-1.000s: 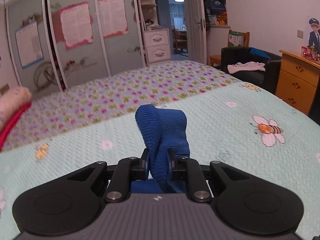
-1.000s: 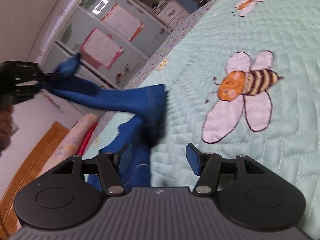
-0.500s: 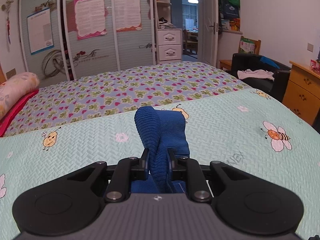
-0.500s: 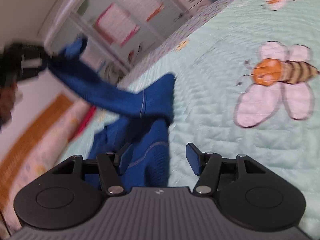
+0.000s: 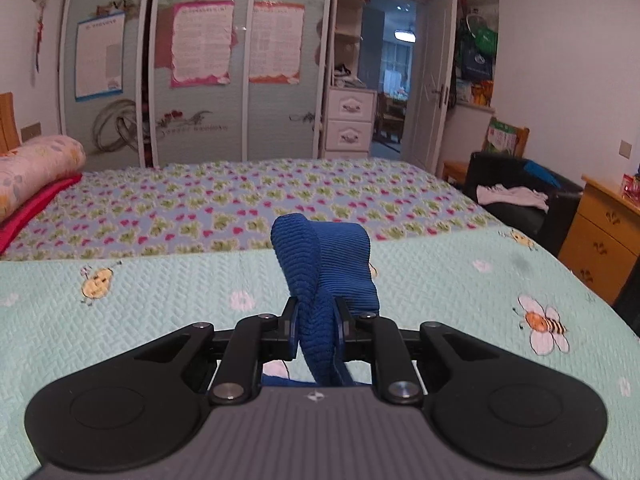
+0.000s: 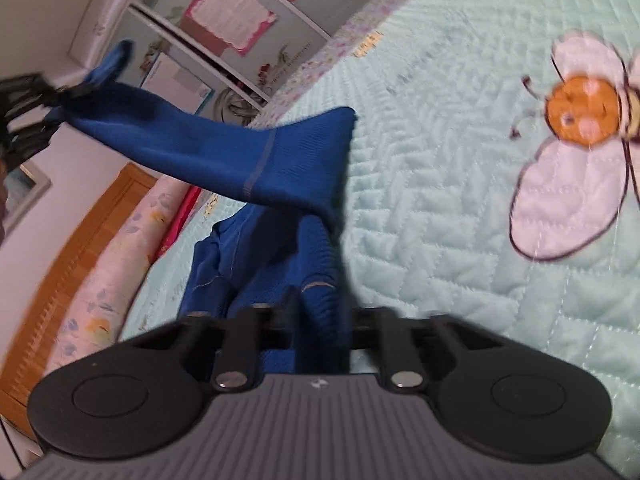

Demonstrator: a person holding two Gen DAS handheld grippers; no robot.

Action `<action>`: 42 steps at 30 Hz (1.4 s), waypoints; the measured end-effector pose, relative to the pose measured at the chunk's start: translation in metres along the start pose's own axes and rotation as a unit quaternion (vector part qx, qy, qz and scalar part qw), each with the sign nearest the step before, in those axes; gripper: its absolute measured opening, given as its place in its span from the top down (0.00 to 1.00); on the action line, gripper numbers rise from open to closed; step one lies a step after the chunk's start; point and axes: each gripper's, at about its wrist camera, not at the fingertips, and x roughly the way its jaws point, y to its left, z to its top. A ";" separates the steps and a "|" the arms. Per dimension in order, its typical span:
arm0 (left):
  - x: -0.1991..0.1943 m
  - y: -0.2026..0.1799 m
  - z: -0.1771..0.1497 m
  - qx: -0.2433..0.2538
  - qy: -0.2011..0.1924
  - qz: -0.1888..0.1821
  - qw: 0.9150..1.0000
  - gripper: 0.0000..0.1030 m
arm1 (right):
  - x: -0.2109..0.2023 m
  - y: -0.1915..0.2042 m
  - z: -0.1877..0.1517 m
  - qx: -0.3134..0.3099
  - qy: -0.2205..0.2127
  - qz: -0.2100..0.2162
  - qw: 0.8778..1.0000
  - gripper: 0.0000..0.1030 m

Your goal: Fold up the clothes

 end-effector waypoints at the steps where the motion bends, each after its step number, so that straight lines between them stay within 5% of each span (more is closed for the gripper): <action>1: -0.002 0.002 0.001 -0.001 -0.003 0.003 1.000 0.83 | -0.001 0.005 -0.001 -0.012 -0.002 -0.004 1.000 0.92; 5: -0.009 0.022 -0.003 -0.009 -0.007 0.023 1.000 0.83 | -0.003 0.034 -0.006 -0.077 -0.008 -0.017 0.997 0.92; 11: -0.028 0.072 -0.018 -0.048 -0.014 0.050 0.998 0.83 | 0.004 0.084 -0.025 -0.211 -0.002 -0.060 0.976 0.92; 23: -0.047 0.158 -0.077 -0.123 0.007 0.100 0.987 0.83 | 0.031 0.134 -0.057 -0.338 0.040 -0.113 0.933 0.92; 34: -0.052 0.189 -0.126 -0.164 0.019 0.103 0.981 0.83 | 0.036 0.129 -0.057 -0.306 0.063 -0.096 0.945 0.83; 39: -0.048 0.196 -0.144 -0.184 0.024 0.101 0.977 0.83 | 0.036 0.128 -0.059 -0.292 0.069 -0.078 0.951 0.66; 42: -0.044 0.198 -0.149 -0.183 0.034 0.115 0.976 0.83 | 0.036 0.129 -0.061 -0.294 0.070 -0.075 0.950 0.64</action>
